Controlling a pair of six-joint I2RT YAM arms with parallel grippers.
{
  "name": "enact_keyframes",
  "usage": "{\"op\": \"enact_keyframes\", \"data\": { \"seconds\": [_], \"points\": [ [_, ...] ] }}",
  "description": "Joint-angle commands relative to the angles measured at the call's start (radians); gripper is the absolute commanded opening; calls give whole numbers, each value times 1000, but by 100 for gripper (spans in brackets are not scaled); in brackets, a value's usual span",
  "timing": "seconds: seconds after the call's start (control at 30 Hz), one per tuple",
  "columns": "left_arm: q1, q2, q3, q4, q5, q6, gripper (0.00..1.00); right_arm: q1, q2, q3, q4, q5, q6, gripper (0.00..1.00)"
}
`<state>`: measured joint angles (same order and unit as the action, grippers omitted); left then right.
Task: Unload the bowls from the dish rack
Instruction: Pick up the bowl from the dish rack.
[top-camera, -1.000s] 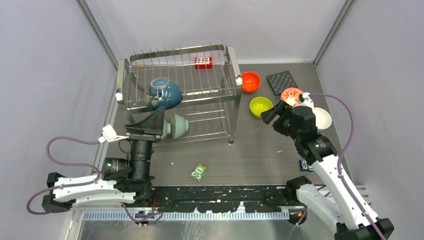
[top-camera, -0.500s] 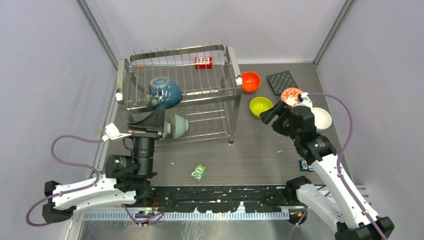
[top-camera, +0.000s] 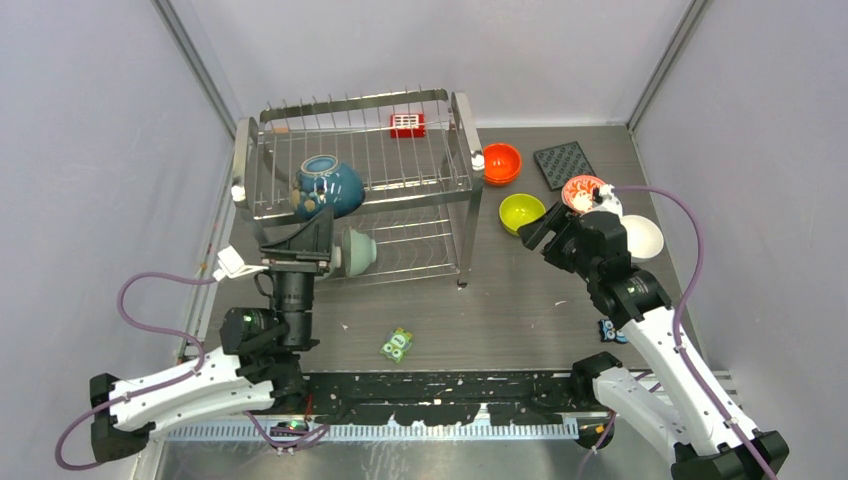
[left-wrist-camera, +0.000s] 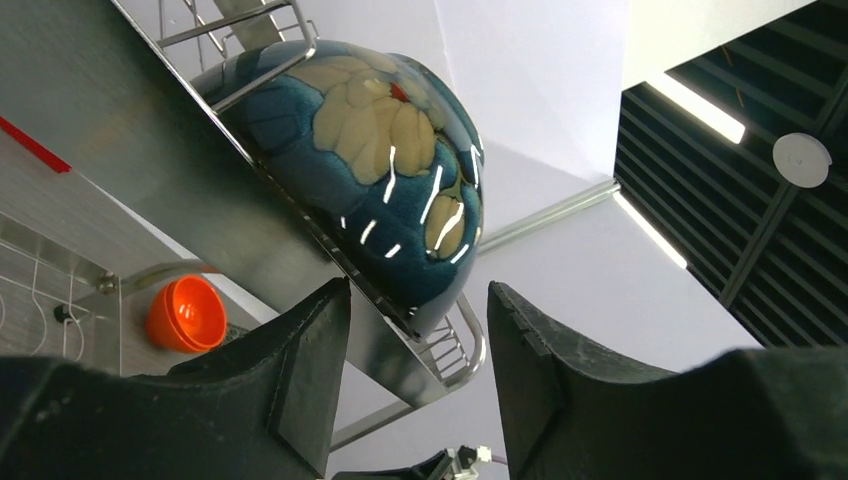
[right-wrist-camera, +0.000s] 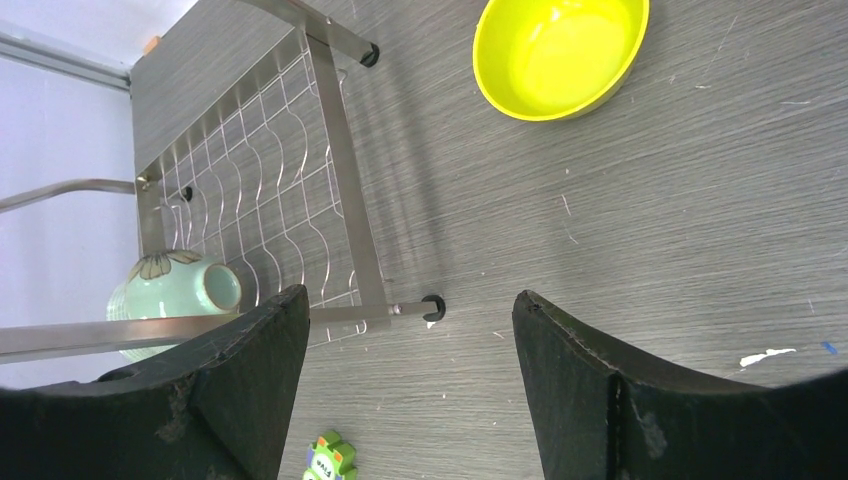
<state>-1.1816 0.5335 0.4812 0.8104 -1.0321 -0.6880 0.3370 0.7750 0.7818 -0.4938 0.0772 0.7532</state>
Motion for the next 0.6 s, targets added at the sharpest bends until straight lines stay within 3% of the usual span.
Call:
{"op": "enact_keyframes", "data": {
  "seconds": [0.0,0.23,0.57],
  "points": [
    [80,25,-23,26,99,-109,54,10,-4,20,37,18,-31,79],
    [193,36,-65,48,228,-225,53,20,-7,14,37,30,-46,79],
    [207,-45,-101,33,263,-203,54,25,7,11,52,31,-47,79]
  ]
}}
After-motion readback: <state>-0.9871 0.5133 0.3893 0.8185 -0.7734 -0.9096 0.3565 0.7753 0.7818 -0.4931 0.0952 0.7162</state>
